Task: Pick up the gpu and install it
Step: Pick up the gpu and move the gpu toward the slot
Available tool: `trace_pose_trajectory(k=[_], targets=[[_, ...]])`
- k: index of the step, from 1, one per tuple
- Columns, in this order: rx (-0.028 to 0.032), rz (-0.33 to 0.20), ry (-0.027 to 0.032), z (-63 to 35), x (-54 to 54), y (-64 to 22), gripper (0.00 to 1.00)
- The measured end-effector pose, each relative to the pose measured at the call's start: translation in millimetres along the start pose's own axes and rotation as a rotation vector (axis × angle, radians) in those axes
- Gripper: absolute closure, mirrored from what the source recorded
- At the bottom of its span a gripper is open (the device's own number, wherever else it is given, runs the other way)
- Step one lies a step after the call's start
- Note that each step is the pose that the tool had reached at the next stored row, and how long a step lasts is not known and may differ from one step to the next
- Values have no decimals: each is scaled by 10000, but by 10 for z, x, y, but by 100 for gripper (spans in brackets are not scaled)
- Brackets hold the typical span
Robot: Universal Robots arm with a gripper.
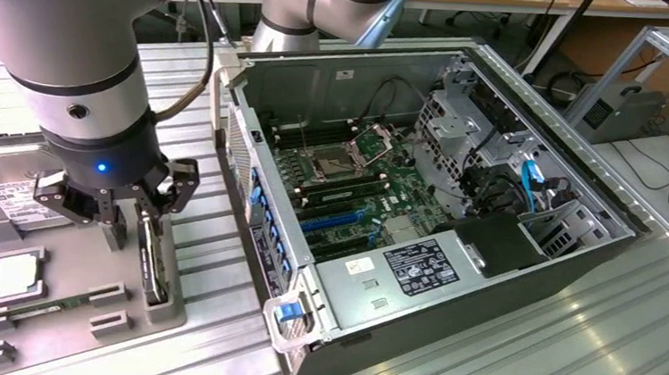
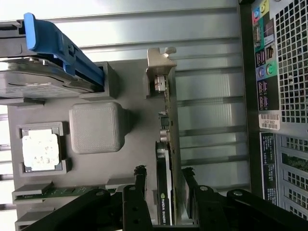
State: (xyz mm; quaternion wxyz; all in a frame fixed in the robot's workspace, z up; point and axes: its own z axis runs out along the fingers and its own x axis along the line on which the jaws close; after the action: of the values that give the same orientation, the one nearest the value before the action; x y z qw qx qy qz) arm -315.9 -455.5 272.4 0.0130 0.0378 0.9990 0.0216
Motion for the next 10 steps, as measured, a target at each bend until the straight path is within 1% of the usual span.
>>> trace_pose_trajectory(k=[5, 7, 10], targets=[[0, 1, 1, 0, -2, -36, 58], [-1, 3, 0, 3, -2, -38, 58], [0, 1, 1, 39, -1, -41, 58]])
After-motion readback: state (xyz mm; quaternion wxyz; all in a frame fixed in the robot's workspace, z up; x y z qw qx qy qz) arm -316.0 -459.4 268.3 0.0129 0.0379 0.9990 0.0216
